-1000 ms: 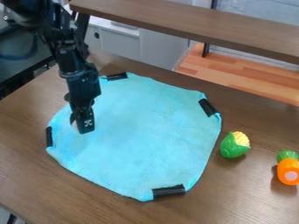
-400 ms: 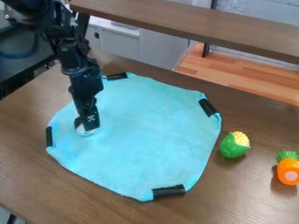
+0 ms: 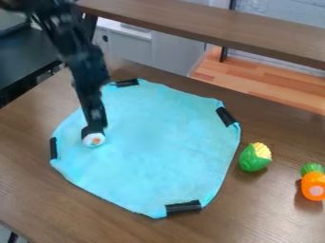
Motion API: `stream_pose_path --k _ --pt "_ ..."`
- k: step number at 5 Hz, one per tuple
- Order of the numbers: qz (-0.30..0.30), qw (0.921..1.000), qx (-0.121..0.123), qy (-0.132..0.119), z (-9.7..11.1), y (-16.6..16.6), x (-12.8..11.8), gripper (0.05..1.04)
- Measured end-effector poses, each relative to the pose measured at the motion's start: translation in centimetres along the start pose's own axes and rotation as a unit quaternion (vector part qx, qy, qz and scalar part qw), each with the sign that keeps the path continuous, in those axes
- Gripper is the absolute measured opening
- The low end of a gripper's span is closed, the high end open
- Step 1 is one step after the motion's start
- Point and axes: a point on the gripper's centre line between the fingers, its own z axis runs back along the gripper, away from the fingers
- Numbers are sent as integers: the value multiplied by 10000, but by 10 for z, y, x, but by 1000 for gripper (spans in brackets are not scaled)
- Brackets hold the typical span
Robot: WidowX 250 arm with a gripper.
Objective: Move the black thing to the left side of cloth
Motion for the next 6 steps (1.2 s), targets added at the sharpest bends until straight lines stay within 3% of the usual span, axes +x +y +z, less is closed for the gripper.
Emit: stream_pose_path --k 1,6 --pt "-98 9994 179 -267 58 1 -9 1001" --pt "-143 9994 175 -270 60 0 -8 1001"
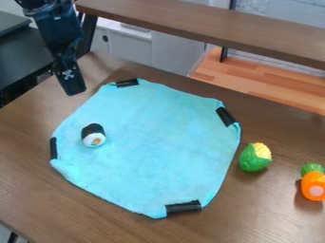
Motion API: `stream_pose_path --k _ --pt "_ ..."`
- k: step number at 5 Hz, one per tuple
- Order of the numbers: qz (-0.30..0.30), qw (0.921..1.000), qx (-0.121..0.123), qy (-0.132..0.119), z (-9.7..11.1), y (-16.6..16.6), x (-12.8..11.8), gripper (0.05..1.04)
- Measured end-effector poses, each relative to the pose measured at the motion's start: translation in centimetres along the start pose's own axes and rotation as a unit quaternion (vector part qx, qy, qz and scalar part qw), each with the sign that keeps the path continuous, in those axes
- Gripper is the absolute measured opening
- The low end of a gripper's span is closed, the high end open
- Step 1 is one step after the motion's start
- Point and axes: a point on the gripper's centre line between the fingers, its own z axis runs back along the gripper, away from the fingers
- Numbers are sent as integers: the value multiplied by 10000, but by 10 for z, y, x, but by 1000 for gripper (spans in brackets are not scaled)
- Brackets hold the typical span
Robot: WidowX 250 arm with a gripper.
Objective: Move the black thing to the left side of cloth
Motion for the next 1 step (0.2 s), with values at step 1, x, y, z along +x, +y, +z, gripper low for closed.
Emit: stream_pose_path --k 1 --pt "0 10000 0 0 0 0 0 1001"
